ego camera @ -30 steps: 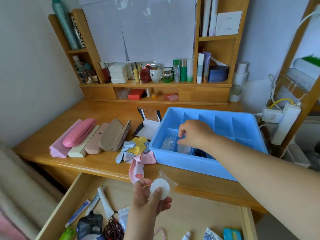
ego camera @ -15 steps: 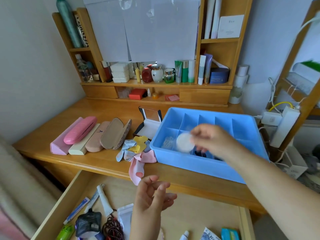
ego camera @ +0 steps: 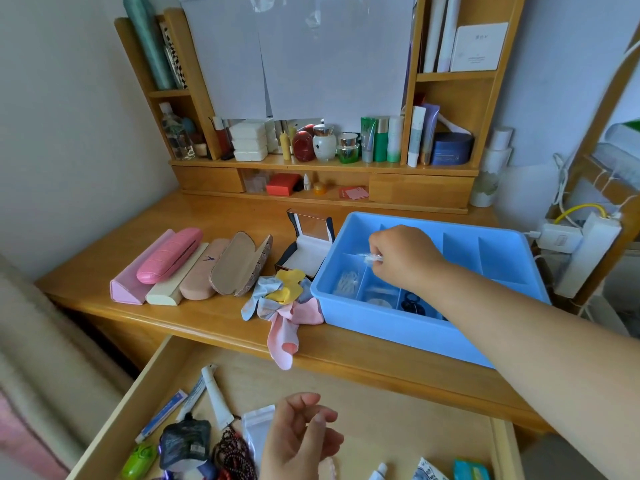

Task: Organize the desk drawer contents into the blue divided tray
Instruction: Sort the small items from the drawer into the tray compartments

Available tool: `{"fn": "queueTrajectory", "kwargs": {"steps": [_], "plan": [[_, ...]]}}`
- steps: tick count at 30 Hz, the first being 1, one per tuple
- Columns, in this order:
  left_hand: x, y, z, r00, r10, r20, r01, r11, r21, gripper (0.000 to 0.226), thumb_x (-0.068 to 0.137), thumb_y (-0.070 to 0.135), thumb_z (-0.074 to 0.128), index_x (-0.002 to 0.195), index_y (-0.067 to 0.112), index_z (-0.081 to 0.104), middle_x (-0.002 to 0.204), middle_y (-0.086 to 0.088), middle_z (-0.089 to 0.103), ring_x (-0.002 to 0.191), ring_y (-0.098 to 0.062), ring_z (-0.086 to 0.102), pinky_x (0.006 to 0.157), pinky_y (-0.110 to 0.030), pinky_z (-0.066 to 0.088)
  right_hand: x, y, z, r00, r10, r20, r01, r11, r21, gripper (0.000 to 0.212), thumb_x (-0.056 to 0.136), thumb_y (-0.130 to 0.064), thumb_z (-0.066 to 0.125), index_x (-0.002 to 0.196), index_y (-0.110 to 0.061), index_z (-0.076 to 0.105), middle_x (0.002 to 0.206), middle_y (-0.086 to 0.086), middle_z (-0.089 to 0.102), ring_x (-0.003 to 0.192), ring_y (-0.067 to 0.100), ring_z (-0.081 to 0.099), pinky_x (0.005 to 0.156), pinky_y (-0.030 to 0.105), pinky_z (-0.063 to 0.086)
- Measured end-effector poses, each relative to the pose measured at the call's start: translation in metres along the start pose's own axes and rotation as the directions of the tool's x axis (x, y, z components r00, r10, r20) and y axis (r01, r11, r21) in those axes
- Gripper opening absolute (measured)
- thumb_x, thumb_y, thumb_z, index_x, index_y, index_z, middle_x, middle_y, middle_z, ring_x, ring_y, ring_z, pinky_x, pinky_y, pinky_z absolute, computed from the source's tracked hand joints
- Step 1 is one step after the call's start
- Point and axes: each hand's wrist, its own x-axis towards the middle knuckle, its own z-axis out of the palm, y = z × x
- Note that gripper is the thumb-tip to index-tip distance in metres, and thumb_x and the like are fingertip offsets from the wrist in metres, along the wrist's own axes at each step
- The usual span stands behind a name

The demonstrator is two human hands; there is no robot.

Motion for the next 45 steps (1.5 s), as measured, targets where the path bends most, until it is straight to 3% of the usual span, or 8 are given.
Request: {"fn": "queueTrajectory", "kwargs": {"steps": [6,13,20,24,27,30,39,45], "plan": [[0.001,-0.006,-0.003,0.999,-0.032,0.015,0.032,0.999,-0.014,0.018,0.091,-0.014,0.041,0.093,-0.001,0.053,0.064,-0.007,0.066,0.045,-0.019,0.058,0.048,-0.028,0.051,-0.006,0.007,0.019,0.984,0.018,0.179,0.007,0.99,-0.139,0.016,0.083,-0.004,0.05,0.089,-0.014,0.061,0.091,0.004,0.064,0.076,0.021,0.052,0.059,0.029,0.035],[0.002,-0.014,-0.009,0.999,-0.044,0.027,0.043,0.999,0.011,0.025,0.093,-0.015,0.035,0.091,0.001,0.055,0.064,-0.004,0.068,0.045,-0.018,0.058,0.051,-0.029,0.052,-0.001,0.006,0.023,0.945,0.029,0.327,0.004,0.995,-0.1,0.029,0.083,-0.052,0.055,0.081,-0.023,0.06,0.079,-0.006,0.061,0.073,0.014,0.053,0.066,0.03,0.035],[0.002,-0.014,-0.013,0.999,-0.047,0.019,0.047,0.999,-0.008,0.023,0.092,-0.015,0.037,0.091,0.0,0.055,0.062,-0.005,0.067,0.044,-0.018,0.057,0.048,-0.027,0.053,-0.003,0.0,0.016,0.983,0.077,0.164,-0.052,0.987,-0.153,0.025,0.081,-0.011,0.053,0.064,-0.021,0.038,0.068,-0.004,0.043,0.074,0.022,0.046,0.051,0.027,0.025],[0.0,-0.014,-0.014,0.999,-0.038,0.024,0.038,0.999,0.006,0.023,0.092,-0.015,0.038,0.091,0.0,0.055,0.063,-0.005,0.067,0.045,-0.018,0.057,0.05,-0.028,0.053,-0.001,0.018,-0.003,0.991,0.118,0.064,-0.123,0.99,0.067,0.012,0.083,-0.013,0.055,0.091,-0.018,0.062,0.09,0.0,0.06,0.089,0.025,0.056,0.066,0.029,0.041],[0.0,-0.015,-0.01,0.999,-0.044,0.024,0.044,0.999,0.004,0.024,0.092,-0.016,0.037,0.091,0.0,0.055,0.062,-0.005,0.067,0.044,-0.018,0.057,0.049,-0.028,0.052,0.001,0.028,-0.016,0.953,0.139,0.268,-0.198,0.958,0.209,0.025,0.085,-0.02,0.06,0.11,-0.024,0.057,0.1,-0.008,0.054,0.101,0.022,0.055,0.077,0.03,0.039],[-0.001,-0.014,-0.005,0.997,-0.056,0.048,0.055,0.998,0.01,0.024,0.091,-0.017,0.037,0.091,-0.001,0.055,0.062,-0.006,0.066,0.044,-0.019,0.056,0.047,-0.027,0.051,0.003,0.02,-0.007,0.865,0.122,0.487,-0.232,0.957,0.173,0.042,0.088,-0.02,0.059,0.128,-0.01,0.051,0.125,0.009,0.056,0.102,0.027,0.056,0.075,0.028,0.037],[-0.003,-0.023,-0.014,0.996,-0.075,0.043,0.073,0.996,0.05,0.022,0.091,-0.015,0.038,0.092,-0.002,0.055,0.063,-0.007,0.066,0.045,-0.019,0.057,0.046,-0.027,0.051,0.003,0.004,0.018,0.885,0.072,0.46,-0.028,0.994,-0.103,0.024,0.092,-0.027,0.05,0.11,-0.026,0.065,0.111,-0.001,0.065,0.098,0.018,0.055,0.093,0.042,0.026],[-0.006,-0.025,-0.017,0.997,-0.067,0.046,0.062,0.994,0.089,0.022,0.091,-0.015,0.039,0.092,-0.001,0.055,0.064,-0.007,0.066,0.047,-0.021,0.058,0.051,-0.03,0.05,-0.008,0.008,0.008,0.806,-0.02,0.592,-0.049,0.994,0.1,0.043,0.088,-0.055,0.054,0.119,-0.027,0.061,0.114,-0.006,0.063,0.101,0.017,0.057,0.098,0.041,0.042]]}}
